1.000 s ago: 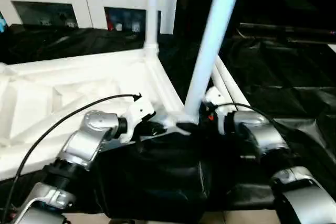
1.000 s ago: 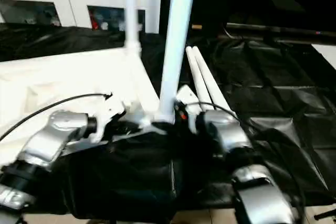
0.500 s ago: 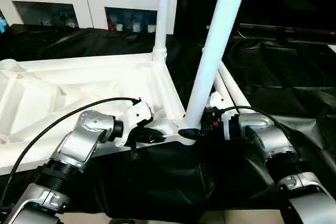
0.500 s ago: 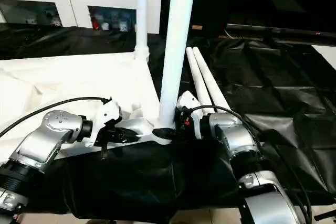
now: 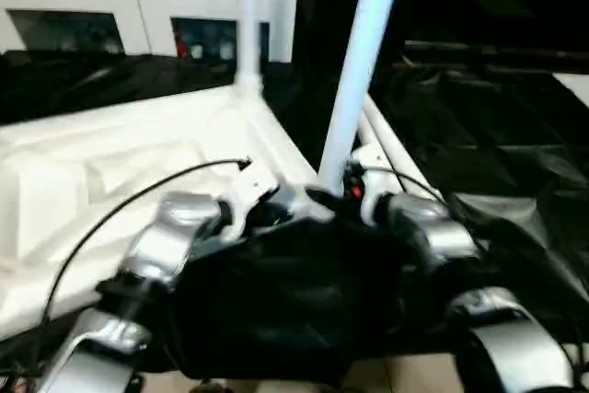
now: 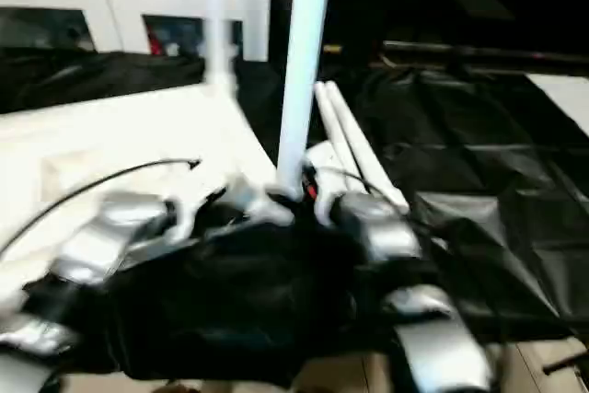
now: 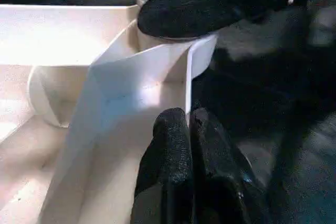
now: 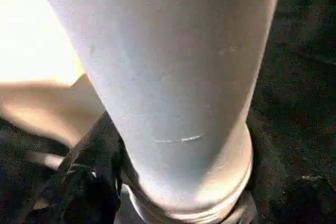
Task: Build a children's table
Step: Rotate leg to tighten
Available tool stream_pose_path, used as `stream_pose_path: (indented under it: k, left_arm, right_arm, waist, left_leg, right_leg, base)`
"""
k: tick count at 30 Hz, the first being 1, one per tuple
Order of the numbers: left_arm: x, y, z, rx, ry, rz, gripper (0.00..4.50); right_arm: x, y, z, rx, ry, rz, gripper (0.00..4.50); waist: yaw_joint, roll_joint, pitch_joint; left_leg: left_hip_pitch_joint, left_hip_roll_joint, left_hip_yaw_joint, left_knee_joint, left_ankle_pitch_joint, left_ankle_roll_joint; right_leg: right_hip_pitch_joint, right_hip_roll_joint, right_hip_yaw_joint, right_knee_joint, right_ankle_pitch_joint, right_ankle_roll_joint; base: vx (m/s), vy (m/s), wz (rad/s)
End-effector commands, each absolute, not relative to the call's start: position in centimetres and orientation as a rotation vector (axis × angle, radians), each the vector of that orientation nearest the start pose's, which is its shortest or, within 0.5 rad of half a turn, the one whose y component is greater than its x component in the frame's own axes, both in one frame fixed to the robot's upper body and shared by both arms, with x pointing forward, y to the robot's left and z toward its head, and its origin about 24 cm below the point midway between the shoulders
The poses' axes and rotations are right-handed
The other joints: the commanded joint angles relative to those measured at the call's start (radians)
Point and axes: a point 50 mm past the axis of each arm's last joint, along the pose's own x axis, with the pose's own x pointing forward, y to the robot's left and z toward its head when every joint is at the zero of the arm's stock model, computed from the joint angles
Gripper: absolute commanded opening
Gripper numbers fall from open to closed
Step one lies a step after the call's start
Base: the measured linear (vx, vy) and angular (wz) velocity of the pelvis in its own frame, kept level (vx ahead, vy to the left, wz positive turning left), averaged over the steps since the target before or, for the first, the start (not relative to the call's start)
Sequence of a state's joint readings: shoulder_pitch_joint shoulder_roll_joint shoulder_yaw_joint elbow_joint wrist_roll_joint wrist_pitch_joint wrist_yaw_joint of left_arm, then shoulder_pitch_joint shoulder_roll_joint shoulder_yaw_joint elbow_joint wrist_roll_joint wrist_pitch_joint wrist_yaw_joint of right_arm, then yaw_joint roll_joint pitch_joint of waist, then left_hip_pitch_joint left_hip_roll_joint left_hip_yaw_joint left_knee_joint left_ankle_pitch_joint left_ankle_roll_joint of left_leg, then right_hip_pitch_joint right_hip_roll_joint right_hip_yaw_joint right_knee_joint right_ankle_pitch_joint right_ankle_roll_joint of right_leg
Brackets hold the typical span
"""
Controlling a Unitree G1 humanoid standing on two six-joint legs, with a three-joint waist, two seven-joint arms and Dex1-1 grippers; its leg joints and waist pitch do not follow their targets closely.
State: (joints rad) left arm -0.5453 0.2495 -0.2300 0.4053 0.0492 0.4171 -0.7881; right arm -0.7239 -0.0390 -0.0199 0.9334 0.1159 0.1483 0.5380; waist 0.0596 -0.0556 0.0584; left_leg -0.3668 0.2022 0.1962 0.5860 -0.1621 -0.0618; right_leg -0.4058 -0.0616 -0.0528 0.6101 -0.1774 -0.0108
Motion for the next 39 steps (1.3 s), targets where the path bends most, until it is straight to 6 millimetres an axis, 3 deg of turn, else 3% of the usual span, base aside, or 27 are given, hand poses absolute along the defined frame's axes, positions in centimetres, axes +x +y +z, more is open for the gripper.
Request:
stream_pose_path:
  k: [1, 2, 5, 8, 10, 11, 13, 14, 17, 21, 26, 33, 39]
  left_arm:
    - [33.3, 8.3, 7.8, 0.289, 0.328, -0.905, 0.0]
    - [33.3, 7.9, 7.9, 0.286, 0.322, -0.909, 0.0]
    - [32.9, 7.0, 8.0, 0.28, 0.298, -0.943, 0.0]
    - [32.7, 7.1, 7.9, 0.28, 0.294, -0.971, 0.0]
    - [32.5, 7.3, 7.8, 0.285, 0.292, -0.994, 0.0]
    - [32.5, 7.4, 7.8, 0.286, 0.292, -0.999, 0.0]
    - [32.3, 7.6, 7.8, 0.288, 0.293, -1.015, 0.0]
    - [31.8, 8.3, 7.7, 0.296, 0.293, -1.086, 0.0]
    - [31.3, 8.9, 7.6, 0.298, 0.297, -1.16, 0.0]
    - [30.5, 10.1, 7.3, 0.308, 0.325, -1.257, 0.0]
    - [30.1, 11.3, 7.3, 0.319, 0.353, -1.315, 0.0]
    - [29.6, 12.0, 7.3, 0.312, 0.367, -1.364, 0.0]
    - [30.3, 12.0, 7.3, 0.298, 0.358, -1.288, 0.0]
  right_arm:
    - [34.3, -5.3, 2.0, 0.157, 0.46, 0.7, 2.75]
    - [34.3, -4.9, 2.1, 0.148, 0.453, 0.704, 3.1]
    - [34.3, -4.2, 2.4, 0.156, 0.432, 0.748, 3.44]
    - [34.4, -4.5, 2.8, 0.132, 0.41, 0.781, 3.54]
    - [34.5, -4.9, 2.9, 0.1, 0.394, 0.809, 3.87]
    - [34.5, -4.9, 3.0, 0.094, 0.391, 0.816, 3.87]
    - [34.4, -5.3, 3.1, 0.074, 0.377, 0.849, 3.87]
    - [34.0, -6.4, 3.5, 0.021, 0.336, 0.977, 3.87]
    - [33.6, -7.6, 3.8, -0.004, 0.315, 1.078, 3.87]
    - [32.6, -9.7, 4.2, -0.02, 0.322, 1.222, 3.87]
    - [31.8, -11.3, 4.6, -0.024, 0.347, 1.326, 3.87]
    - [31.0, -11.7, 4.4, -0.022, 0.391, 1.394, 3.19]
    - [30.9, -11.2, 4.2, 0.002, 0.394, 1.37, 2.82]
  waist:
    - [0.0, 0.004, -0.058]
    - [-0.002, 0.001, -0.059]
    - [0.002, 0.001, -0.061]
    - [0.004, 0.0, -0.062]
    - [0.005, 0.0, -0.063]
    - [0.006, 0.004, -0.063]
    - [0.005, 0.002, -0.064]
    - [0.008, 0.003, -0.063]
    - [0.009, 0.003, -0.064]
    - [0.016, 0.003, -0.067]
    - [0.036, 0.006, -0.063]
    - [0.037, 0.005, -0.06]
    - [0.037, 0.003, -0.063]
  left_leg:
    - [0.023, 0.032, -0.028, -0.073, -0.356, -0.035]
    - [0.022, 0.032, -0.027, -0.073, -0.353, -0.034]
    - [0.019, 0.032, -0.024, -0.072, -0.337, -0.022]
    - [0.016, 0.032, -0.022, -0.073, -0.311, -0.012]
    - [0.014, 0.032, -0.021, -0.073, -0.295, -0.008]
    - [0.014, 0.033, -0.021, -0.073, -0.293, -0.008]
    - [0.013, 0.033, -0.02, -0.072, -0.284, -0.003]
    - [0.012, 0.032, -0.02, -0.072, -0.284, 0.001]
    - [0.01, 0.034, -0.019, -0.071, -0.272, 0.016]
    - [0.011, 0.034, -0.015, -0.067, -0.216, 0.04]
    - [0.017, 0.039, -0.013, -0.071, -0.244, 0.027]
    - [0.019, 0.038, -0.016, -0.073, -0.279, 0.005]
    - [0.017, 0.037, -0.017, -0.072, -0.259, 0.005]
  right_leg:
    - [0.023, -0.083, 0.04, -0.1, -0.478, -0.134]
    - [0.023, -0.082, 0.04, -0.097, -0.466, -0.137]
    - [0.026, -0.082, 0.042, -0.095, -0.422, -0.14]
    - [0.03, -0.081, 0.043, -0.088, -0.37, -0.156]
    - [0.032, -0.081, 0.044, -0.084, -0.345, -0.163]
    - [0.032, -0.082, 0.044, -0.084, -0.34, -0.166]
    - [0.035, -0.08, 0.044, -0.082, -0.314, -0.176]
    - [0.038, -0.08, 0.043, -0.084, -0.313, -0.176]
    - [0.039, -0.08, 0.046, -0.08, -0.286, -0.181]
    - [0.045, -0.077, 0.045, -0.07, -0.202, -0.214]
    - [0.04, -0.076, 0.044, -0.075, -0.255, -0.208]
    - [0.035, -0.079, 0.045, -0.082, -0.338, -0.185]
    - [0.037, -0.08, 0.045, -0.079, -0.318, -0.186]
  base:
    - [0.0, 0.0, 0.0]
    - [0.0, 0.0, 0.0]
    - [0.0, 0.0, 0.0]
    - [0.0, 0.0, 0.0]
    - [0.0, 0.0, 0.0]
    - [0.0, 0.0, 0.0]
    - [0.0, 0.0, 0.0]
    - [0.0, 0.0, 0.0]
    - [0.0, 0.0, 0.0]
    - [0.0, 0.0, 0.0]
    - [0.0, 0.0, 0.0]
    - [0.0, 0.0, 0.0]
    - [0.0, 0.0, 0.0]
